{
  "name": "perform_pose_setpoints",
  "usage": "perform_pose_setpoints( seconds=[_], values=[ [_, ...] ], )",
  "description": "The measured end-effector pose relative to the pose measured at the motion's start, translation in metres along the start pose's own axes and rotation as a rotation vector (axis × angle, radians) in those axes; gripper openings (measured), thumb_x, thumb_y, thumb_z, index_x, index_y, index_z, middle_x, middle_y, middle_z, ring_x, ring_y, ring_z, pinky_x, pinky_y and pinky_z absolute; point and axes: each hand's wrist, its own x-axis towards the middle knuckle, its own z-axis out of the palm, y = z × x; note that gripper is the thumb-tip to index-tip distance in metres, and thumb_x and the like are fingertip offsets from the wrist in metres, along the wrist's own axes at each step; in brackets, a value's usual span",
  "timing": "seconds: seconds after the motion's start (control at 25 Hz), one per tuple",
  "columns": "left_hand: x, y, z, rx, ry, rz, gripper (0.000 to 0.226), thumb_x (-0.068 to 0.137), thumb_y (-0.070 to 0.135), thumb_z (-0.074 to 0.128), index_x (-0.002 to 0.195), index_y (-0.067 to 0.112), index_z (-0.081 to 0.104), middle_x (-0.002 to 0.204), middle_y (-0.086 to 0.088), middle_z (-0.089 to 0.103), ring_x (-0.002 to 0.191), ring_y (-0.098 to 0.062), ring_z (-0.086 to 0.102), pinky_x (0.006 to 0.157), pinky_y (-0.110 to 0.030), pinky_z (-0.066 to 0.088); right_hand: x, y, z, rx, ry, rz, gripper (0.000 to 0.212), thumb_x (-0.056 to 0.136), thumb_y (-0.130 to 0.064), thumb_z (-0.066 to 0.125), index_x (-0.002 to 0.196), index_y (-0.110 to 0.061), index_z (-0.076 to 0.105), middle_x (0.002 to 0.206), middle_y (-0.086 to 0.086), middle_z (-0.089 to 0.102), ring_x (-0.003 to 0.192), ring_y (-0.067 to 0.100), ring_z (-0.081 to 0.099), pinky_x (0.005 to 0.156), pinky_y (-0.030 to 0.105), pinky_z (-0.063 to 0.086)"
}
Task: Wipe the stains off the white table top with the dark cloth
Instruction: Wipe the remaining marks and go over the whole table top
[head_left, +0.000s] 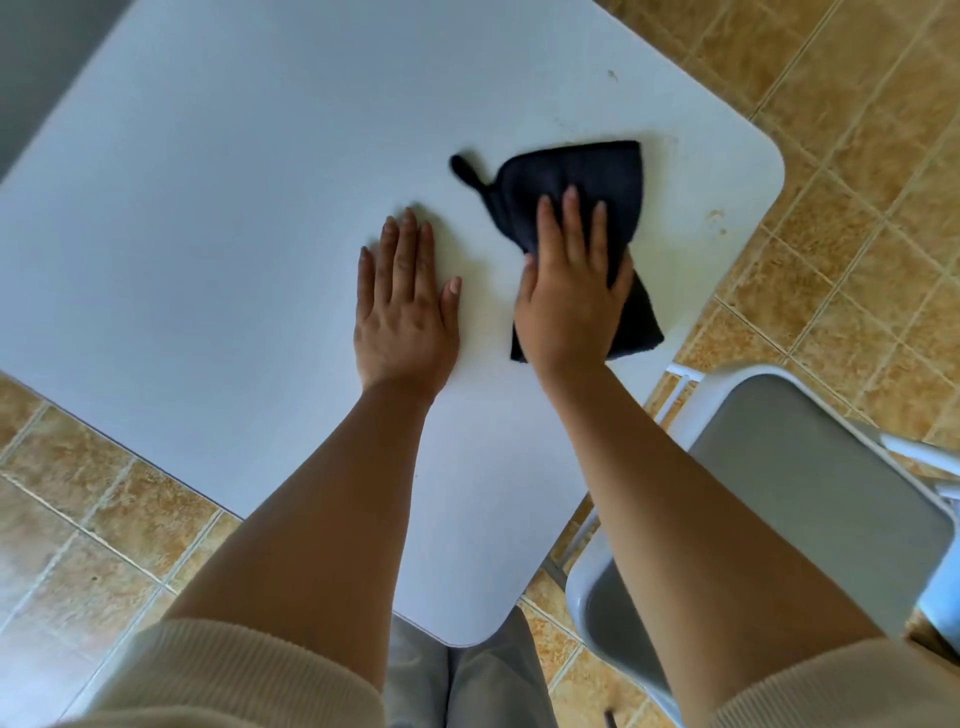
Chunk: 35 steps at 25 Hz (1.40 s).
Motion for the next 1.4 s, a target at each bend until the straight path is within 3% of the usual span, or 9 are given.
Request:
perform_pose_setpoints(
  seconds=[0.2,0.4,0.52,0.6,0.72,0.84,1.0,1.24,1.4],
  values=[
    [0.001,-0.001,-0.001,-0.005,0.005,0.002,0.06,0.102,0.04,0.02,0.152,0.006,0.023,0.159,-0.01,0.022,0.148,-0.022,0.017,0.121,-0.038,0.008,-0.054,0.029,-0.008,-0.049,-0.028,-0.176,0.05,0.102,-0.031,0.04,0.153,-0.027,0.038,0.161,-0.005,0.033,0.15,0.02,0.028,0.115,0.049,0.031],
    [0.003,0.0,-0.001,0.002,-0.007,-0.004,0.06,0.102,0.039,0.021,0.153,0.007,0.021,0.16,-0.009,0.02,0.148,-0.021,0.014,0.121,-0.038,0.006,-0.035,0.088,-0.026,-0.062,-0.065,0.076,0.055,0.101,-0.031,0.039,0.155,-0.026,0.031,0.164,-0.002,0.026,0.152,0.021,0.022,0.116,0.053,0.027],
    [0.004,0.001,-0.001,0.019,-0.019,-0.004,0.061,0.102,0.039,0.02,0.153,0.007,0.02,0.16,-0.008,0.018,0.149,-0.021,0.013,0.121,-0.037,0.004,0.024,0.087,-0.027,-0.01,-0.05,0.267,0.054,0.103,-0.03,0.036,0.156,-0.025,0.028,0.166,-0.001,0.021,0.154,0.022,0.015,0.118,0.058,0.021],
    [0.003,0.001,-0.001,0.029,-0.018,-0.009,0.061,0.102,0.04,0.02,0.153,0.007,0.019,0.16,-0.008,0.018,0.149,-0.021,0.013,0.121,-0.037,0.004,0.058,0.075,-0.024,0.018,-0.07,0.3,0.054,0.105,-0.03,0.036,0.157,-0.026,0.025,0.167,-0.002,0.016,0.154,0.022,0.011,0.119,0.059,0.017],
    [0.003,0.002,-0.001,0.035,-0.018,-0.003,0.061,0.101,0.039,0.022,0.152,0.005,0.021,0.16,-0.009,0.02,0.148,-0.023,0.015,0.121,-0.039,0.007,0.079,0.04,-0.015,0.013,-0.088,0.139,0.055,0.103,-0.03,0.039,0.157,-0.027,0.026,0.166,-0.003,0.017,0.154,0.023,0.012,0.118,0.056,0.018],
    [0.003,0.001,-0.001,0.031,-0.014,-0.005,0.061,0.102,0.039,0.022,0.152,0.005,0.022,0.159,-0.01,0.021,0.148,-0.023,0.017,0.121,-0.039,0.008,0.057,0.008,-0.004,0.003,-0.046,-0.105,0.052,0.1,-0.032,0.039,0.152,-0.026,0.039,0.162,-0.002,0.032,0.15,0.023,0.027,0.114,0.053,0.028],
    [0.003,0.001,-0.003,0.007,-0.012,-0.015,0.061,0.101,0.04,0.022,0.152,0.005,0.021,0.159,-0.009,0.022,0.148,-0.022,0.017,0.121,-0.038,0.007,0.002,0.03,-0.006,-0.052,-0.037,-0.245,0.047,0.105,-0.032,0.036,0.151,-0.026,0.04,0.16,-0.003,0.036,0.149,0.021,0.03,0.113,0.049,0.032],
    [0.006,0.0,-0.005,-0.008,0.04,-0.001,0.058,0.101,0.039,0.027,0.147,0.004,0.034,0.154,-0.011,0.035,0.144,-0.024,0.029,0.119,-0.039,0.017,0.03,0.073,-0.023,-0.02,-0.092,0.105,0.054,0.103,-0.03,0.04,0.155,-0.026,0.03,0.165,-0.001,0.023,0.153,0.023,0.017,0.117,0.056,0.023],
    [0.028,-0.009,-0.009,-0.003,0.047,0.026,0.058,0.102,0.038,0.026,0.149,0.004,0.03,0.156,-0.011,0.03,0.145,-0.025,0.025,0.12,-0.039,0.013,0.078,0.038,-0.016,-0.012,-0.094,0.128,0.054,0.104,-0.031,0.04,0.156,-0.027,0.027,0.166,-0.003,0.018,0.154,0.023,0.012,0.118,0.057,0.02]
  ],
)
